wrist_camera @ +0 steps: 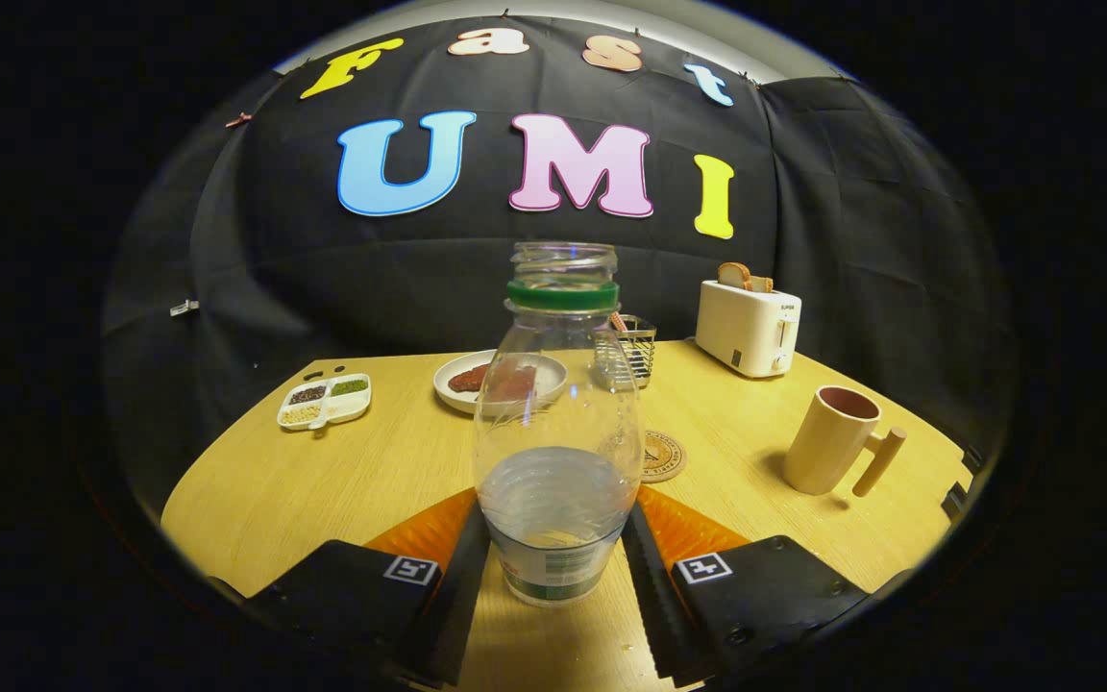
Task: Take the bottle from table, then pour the juice into the cup, finally place the bottle on the coaster
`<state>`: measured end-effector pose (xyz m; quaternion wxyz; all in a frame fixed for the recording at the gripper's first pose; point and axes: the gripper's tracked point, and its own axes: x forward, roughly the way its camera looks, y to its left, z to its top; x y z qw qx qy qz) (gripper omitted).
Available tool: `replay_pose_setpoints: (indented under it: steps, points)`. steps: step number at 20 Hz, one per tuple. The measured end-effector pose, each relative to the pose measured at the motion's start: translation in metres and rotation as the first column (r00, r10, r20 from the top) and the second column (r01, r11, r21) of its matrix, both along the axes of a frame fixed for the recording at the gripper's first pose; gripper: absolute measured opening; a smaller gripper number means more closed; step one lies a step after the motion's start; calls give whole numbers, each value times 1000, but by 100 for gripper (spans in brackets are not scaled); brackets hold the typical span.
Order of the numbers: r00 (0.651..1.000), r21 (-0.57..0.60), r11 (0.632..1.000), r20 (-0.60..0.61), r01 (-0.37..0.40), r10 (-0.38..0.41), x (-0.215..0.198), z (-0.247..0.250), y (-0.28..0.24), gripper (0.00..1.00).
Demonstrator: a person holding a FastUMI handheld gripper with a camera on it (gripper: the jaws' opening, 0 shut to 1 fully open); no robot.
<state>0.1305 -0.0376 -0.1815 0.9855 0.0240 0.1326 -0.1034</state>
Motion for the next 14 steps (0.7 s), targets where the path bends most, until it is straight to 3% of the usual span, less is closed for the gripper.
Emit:
replay_pose_setpoints:
  steps: [5,7,14]
  points:
    - [998,49,999,59,13,-16,-4,32,-12,73]
    - [997,122,992,73,9,-18,-3,43,-14,73]
    - [992,415,909,107,19,-70,-3,78,-29,73]
